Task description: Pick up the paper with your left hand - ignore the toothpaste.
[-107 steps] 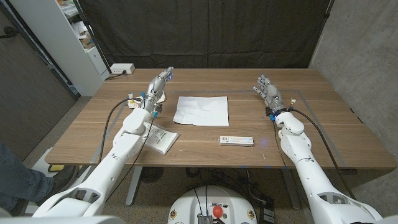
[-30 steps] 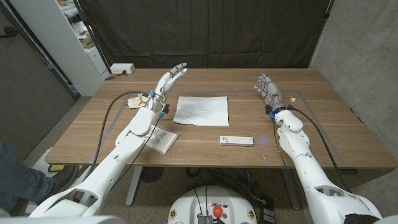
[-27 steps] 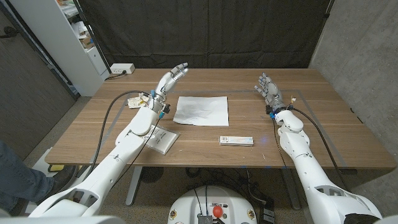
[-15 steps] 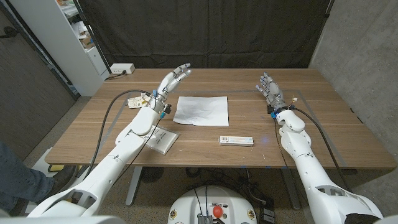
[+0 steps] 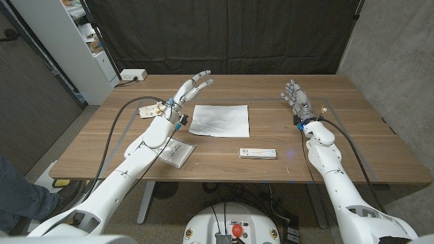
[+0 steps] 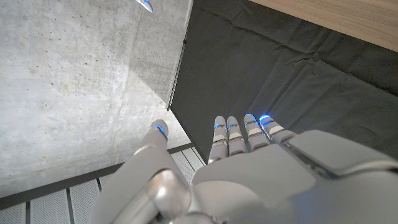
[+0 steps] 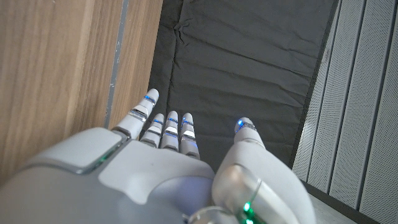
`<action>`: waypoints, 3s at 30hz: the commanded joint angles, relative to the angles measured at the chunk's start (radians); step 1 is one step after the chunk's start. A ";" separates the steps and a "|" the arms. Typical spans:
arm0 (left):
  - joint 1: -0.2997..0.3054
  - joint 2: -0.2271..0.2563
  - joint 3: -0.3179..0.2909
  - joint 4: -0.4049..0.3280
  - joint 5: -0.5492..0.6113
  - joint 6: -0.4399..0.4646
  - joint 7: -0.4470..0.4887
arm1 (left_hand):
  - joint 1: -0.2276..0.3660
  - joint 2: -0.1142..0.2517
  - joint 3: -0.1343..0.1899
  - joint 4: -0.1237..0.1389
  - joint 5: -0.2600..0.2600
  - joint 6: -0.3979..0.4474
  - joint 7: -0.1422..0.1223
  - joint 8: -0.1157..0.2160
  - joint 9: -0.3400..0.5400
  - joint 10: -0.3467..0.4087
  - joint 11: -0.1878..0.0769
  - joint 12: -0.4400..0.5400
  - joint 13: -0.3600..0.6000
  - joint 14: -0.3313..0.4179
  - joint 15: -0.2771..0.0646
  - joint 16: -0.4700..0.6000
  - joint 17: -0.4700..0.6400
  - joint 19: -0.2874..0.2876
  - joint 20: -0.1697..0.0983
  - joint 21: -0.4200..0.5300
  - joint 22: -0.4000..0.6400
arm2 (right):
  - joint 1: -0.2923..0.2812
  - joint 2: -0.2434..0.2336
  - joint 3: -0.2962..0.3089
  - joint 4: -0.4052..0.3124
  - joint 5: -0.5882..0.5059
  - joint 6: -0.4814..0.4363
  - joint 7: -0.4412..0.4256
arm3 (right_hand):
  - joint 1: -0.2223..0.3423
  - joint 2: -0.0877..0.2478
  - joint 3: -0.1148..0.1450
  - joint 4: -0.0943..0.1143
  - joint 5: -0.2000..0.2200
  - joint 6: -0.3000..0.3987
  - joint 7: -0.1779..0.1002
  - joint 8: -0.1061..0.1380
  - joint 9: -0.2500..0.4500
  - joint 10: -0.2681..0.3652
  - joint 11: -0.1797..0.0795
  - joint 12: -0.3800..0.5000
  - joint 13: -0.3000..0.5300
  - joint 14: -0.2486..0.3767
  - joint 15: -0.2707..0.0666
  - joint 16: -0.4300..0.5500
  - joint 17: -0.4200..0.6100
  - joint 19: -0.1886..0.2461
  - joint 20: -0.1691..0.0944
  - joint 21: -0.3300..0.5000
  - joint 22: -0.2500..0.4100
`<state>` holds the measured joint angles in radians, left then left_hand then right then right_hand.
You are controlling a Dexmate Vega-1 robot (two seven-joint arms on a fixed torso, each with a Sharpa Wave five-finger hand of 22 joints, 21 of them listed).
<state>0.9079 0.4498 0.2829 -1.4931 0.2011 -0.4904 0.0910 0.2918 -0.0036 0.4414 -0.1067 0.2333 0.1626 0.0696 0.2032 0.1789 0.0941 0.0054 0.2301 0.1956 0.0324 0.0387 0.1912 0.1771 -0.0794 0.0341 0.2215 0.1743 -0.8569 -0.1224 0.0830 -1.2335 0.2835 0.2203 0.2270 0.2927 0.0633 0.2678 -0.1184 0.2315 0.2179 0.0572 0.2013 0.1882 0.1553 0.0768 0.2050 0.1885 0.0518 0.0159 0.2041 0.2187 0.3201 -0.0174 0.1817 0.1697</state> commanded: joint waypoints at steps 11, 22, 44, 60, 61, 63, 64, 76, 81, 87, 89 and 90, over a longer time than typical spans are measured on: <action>0.048 0.061 0.007 -0.109 0.116 0.083 0.050 | 0.049 0.010 0.011 -0.029 0.003 0.009 -0.014 -0.005 0.004 0.002 -0.014 -0.008 0.001 -0.015 -0.010 -0.006 0.001 -0.013 0.070 -0.012 0.004 | -0.037 0.014 0.007 -0.026 0.017 0.027 -0.021 | -0.002 0.001 -0.003 0.000 0.000 0.011 -0.002 -0.002 0.002 0.005 0.001 -0.005 0.006 0.002 0.001 0.002 0.000 -0.005 -0.001 0.010 0.002; 0.064 0.086 0.004 -0.147 0.140 0.127 0.054 | 0.063 0.009 0.014 -0.038 0.000 0.007 -0.016 -0.007 0.004 -0.003 -0.020 -0.011 0.001 -0.023 -0.018 -0.008 0.001 -0.030 0.054 -0.020 0.005 | -0.040 0.018 0.001 -0.022 0.018 0.035 -0.028 | -0.002 0.001 -0.004 0.000 0.000 0.013 -0.002 -0.001 0.002 0.007 0.000 -0.004 0.006 0.003 0.002 0.002 0.000 -0.006 0.000 0.010 0.002; 0.066 0.142 0.017 -0.223 0.194 0.235 0.020 | 0.111 -0.003 0.022 -0.061 -0.004 -0.024 -0.012 -0.014 0.005 -0.027 -0.013 -0.021 0.003 -0.056 0.004 -0.014 0.001 -0.042 0.090 -0.025 0.006 | -0.040 0.026 -0.010 -0.023 0.014 0.048 -0.039 | -0.002 0.000 -0.004 -0.001 0.000 0.015 -0.005 -0.001 0.003 0.007 0.001 -0.004 0.006 0.004 0.003 0.002 -0.001 -0.006 0.000 0.010 0.002; 0.070 0.179 0.050 -0.300 0.268 0.362 -0.017 | 0.171 -0.020 0.029 -0.072 -0.004 -0.073 -0.016 -0.018 0.006 -0.063 -0.017 -0.030 0.005 -0.089 0.030 -0.014 0.003 -0.060 0.120 -0.029 0.006 | -0.042 0.027 -0.012 -0.020 0.019 0.054 -0.038 | -0.002 0.001 -0.004 -0.001 0.000 0.015 -0.004 -0.002 0.003 0.008 -0.002 -0.004 0.006 0.004 0.003 0.003 -0.001 -0.006 -0.001 0.011 0.002; 0.070 0.181 0.052 -0.304 0.273 0.369 -0.019 | 0.174 -0.021 0.029 -0.072 -0.004 -0.075 -0.017 -0.018 0.006 -0.064 -0.017 -0.030 0.005 -0.092 0.031 -0.015 0.003 -0.060 0.121 -0.029 0.007 | -0.041 0.028 -0.012 -0.019 0.019 0.055 -0.037 | -0.002 0.001 -0.004 -0.001 0.000 0.015 -0.004 -0.002 0.003 0.008 -0.003 -0.004 0.006 0.004 0.003 0.003 -0.001 -0.006 -0.001 0.011 0.002; 0.070 0.185 0.056 -0.312 0.282 0.380 -0.020 | 0.178 -0.023 0.030 -0.072 -0.004 -0.079 -0.017 -0.019 0.006 -0.065 -0.017 -0.029 0.006 -0.093 0.033 -0.014 0.003 -0.061 0.123 -0.029 0.007 | -0.040 0.028 -0.012 -0.017 0.020 0.056 -0.036 | -0.003 0.001 -0.004 -0.001 0.000 0.015 -0.004 -0.002 0.003 0.009 -0.001 -0.004 0.006 0.004 0.003 0.003 -0.001 -0.005 -0.001 0.011 0.002; 0.070 0.186 0.058 -0.316 0.284 0.386 -0.021 | 0.181 -0.023 0.030 -0.072 -0.004 -0.081 -0.016 -0.019 0.006 -0.065 -0.016 -0.029 0.006 -0.095 0.033 -0.014 0.003 -0.061 0.124 -0.029 0.007 | -0.040 0.028 -0.012 -0.016 0.021 0.057 -0.036 | -0.003 0.001 -0.004 -0.001 0.000 0.015 -0.004 -0.002 0.003 0.009 -0.001 -0.004 0.006 0.004 0.003 0.003 -0.001 -0.005 -0.001 0.011 0.002; 0.072 0.196 0.085 -0.348 0.315 0.443 -0.035 | 0.202 -0.032 0.031 -0.073 -0.003 -0.092 -0.013 -0.017 0.006 -0.068 -0.009 -0.027 0.007 -0.099 0.033 -0.011 0.004 -0.061 0.119 -0.028 0.007 | -0.043 0.028 -0.008 -0.011 0.027 0.057 -0.024 | -0.004 0.001 -0.005 -0.001 0.000 0.016 -0.004 -0.002 0.003 0.008 -0.002 -0.004 0.006 0.004 0.003 0.003 -0.001 -0.004 -0.004 0.011 0.002; 0.072 0.196 0.097 -0.355 0.320 0.465 -0.045 | 0.210 -0.036 0.030 -0.073 -0.003 -0.099 -0.015 -0.017 0.006 -0.069 -0.008 -0.026 0.007 -0.100 0.034 -0.011 0.004 -0.058 0.122 -0.026 0.007 | -0.046 0.028 -0.005 -0.013 0.029 0.059 -0.022 | -0.004 0.001 -0.005 -0.001 0.000 0.015 -0.004 -0.002 0.003 0.009 -0.002 -0.004 0.006 0.004 0.004 0.003 -0.001 -0.004 -0.003 0.011 0.002; 0.062 0.196 0.117 -0.361 0.338 0.498 -0.059 | 0.229 -0.050 0.028 -0.072 -0.004 -0.096 -0.016 -0.011 0.006 -0.040 -0.005 -0.012 0.009 -0.090 0.042 -0.004 0.004 -0.047 0.130 -0.021 0.007 | -0.057 0.028 0.000 -0.028 0.033 0.056 -0.026 | -0.004 0.001 -0.005 -0.001 0.000 0.013 -0.004 -0.003 0.003 0.008 -0.001 -0.004 0.007 0.004 0.004 0.003 -0.001 -0.004 -0.001 0.011 0.002; 0.058 0.194 0.124 -0.357 0.340 0.501 -0.060 | 0.234 -0.053 0.028 -0.071 -0.004 -0.094 -0.017 -0.009 0.006 -0.034 -0.008 -0.009 0.009 -0.085 0.041 -0.002 0.004 -0.041 0.131 -0.019 0.008 | -0.062 0.027 0.001 -0.034 0.034 0.054 -0.027 | -0.004 0.001 -0.005 -0.001 0.000 0.010 -0.005 -0.004 0.003 0.009 -0.003 -0.004 0.007 0.004 0.004 0.003 -0.001 -0.004 -0.001 0.011 0.002; 0.056 0.193 0.127 -0.356 0.339 0.502 -0.061 | 0.236 -0.054 0.028 -0.071 -0.004 -0.094 -0.018 -0.009 0.006 -0.034 -0.009 -0.009 0.009 -0.085 0.039 -0.002 0.004 -0.039 0.133 -0.018 0.008 | -0.064 0.026 0.001 -0.037 0.034 0.052 -0.027 | -0.003 0.001 -0.005 -0.002 0.000 0.009 -0.005 -0.005 0.003 0.009 -0.003 -0.004 0.007 0.005 0.003 0.003 -0.001 -0.005 -0.002 0.011 0.002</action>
<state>0.9784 0.6432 0.3735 -1.8388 0.5211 -0.0295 0.0459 0.5100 -0.0562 0.4703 -0.1738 0.2292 0.0677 0.0533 0.1888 0.1840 0.0460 0.0001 0.2119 0.2027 -0.0589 0.0692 0.1815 0.1794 -0.1290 0.1596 0.1954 0.1793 -0.9043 -0.0943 0.0780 -1.2486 0.3106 0.2782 0.2016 0.2928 0.0634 0.2678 -0.1184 0.2315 0.2287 0.0536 0.2013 0.1880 0.1553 0.0769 0.2050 0.1929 0.0518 0.0159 0.2041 0.2188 0.3134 -0.0179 0.1895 0.1697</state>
